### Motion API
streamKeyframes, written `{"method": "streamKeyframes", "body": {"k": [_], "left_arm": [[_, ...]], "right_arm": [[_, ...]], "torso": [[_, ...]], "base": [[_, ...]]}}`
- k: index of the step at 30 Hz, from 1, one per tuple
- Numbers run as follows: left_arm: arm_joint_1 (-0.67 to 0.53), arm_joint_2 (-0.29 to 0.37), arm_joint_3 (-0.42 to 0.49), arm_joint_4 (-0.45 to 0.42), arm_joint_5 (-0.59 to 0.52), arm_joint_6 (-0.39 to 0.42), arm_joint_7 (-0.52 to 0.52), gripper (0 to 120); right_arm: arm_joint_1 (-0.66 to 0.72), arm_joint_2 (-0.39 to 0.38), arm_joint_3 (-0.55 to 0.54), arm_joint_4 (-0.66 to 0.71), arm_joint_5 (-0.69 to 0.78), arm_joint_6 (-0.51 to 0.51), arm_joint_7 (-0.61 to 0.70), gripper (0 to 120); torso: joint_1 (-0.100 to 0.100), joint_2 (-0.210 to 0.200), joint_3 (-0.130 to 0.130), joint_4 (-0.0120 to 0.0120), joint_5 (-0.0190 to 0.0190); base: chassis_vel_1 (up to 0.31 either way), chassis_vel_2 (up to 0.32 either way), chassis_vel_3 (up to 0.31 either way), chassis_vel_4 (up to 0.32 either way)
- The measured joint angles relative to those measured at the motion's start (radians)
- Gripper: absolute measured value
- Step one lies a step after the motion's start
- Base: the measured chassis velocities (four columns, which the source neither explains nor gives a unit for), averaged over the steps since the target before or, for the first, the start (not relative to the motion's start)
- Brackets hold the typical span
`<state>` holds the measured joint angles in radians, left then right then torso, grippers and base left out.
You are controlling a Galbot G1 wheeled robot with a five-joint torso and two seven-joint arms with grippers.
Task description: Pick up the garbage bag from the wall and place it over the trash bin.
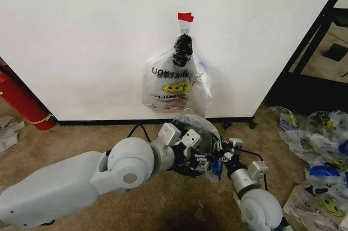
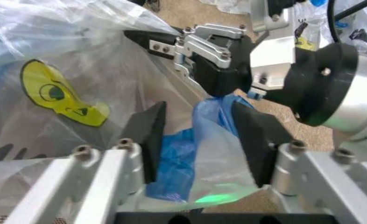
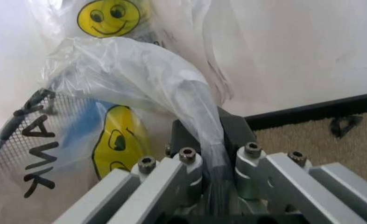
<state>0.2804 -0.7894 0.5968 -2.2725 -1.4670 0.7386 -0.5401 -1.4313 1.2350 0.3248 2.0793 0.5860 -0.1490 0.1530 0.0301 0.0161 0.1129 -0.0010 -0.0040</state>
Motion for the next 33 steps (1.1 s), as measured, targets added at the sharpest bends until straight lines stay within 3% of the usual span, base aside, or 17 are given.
{"method": "streamKeyframes", "body": {"k": [11,22,28,33], "left_arm": [[0.022,0.002,0.012,0.001,0.011,-0.002,-0.002,0],[0.048,0.016,-0.003,-0.024,0.015,-0.003,-0.002,0],[0.123,0.054,-0.046,-0.074,0.021,-0.003,0.004,0],[0.262,0.115,-0.106,-0.131,0.065,-0.003,0.021,0]], "right_arm": [[-0.005,0.004,-0.007,0.008,-0.005,-0.002,0.004,1],[-0.006,0.002,-0.001,0.015,0.009,-0.003,0.015,1],[0.0,0.01,0.009,0.017,0.049,-0.014,0.037,1],[0.01,0.014,0.02,0.027,0.099,-0.03,0.059,1]], "torso": [[0.0,0.0,0.0,0.0001,0.0],[0.0,0.0,0.0,0.0,0.0],[0.0,0.0,0.0,-0.0002,0.0],[0.0,0.0,0.0,0.0003,-0.0001]], "base": [[0.0,0.0,0.0,0.0],[0.0,0.0,0.0,0.0],[0.0,0.0,0.0,0.0],[0.0,0.0,0.0,0.0]]}}
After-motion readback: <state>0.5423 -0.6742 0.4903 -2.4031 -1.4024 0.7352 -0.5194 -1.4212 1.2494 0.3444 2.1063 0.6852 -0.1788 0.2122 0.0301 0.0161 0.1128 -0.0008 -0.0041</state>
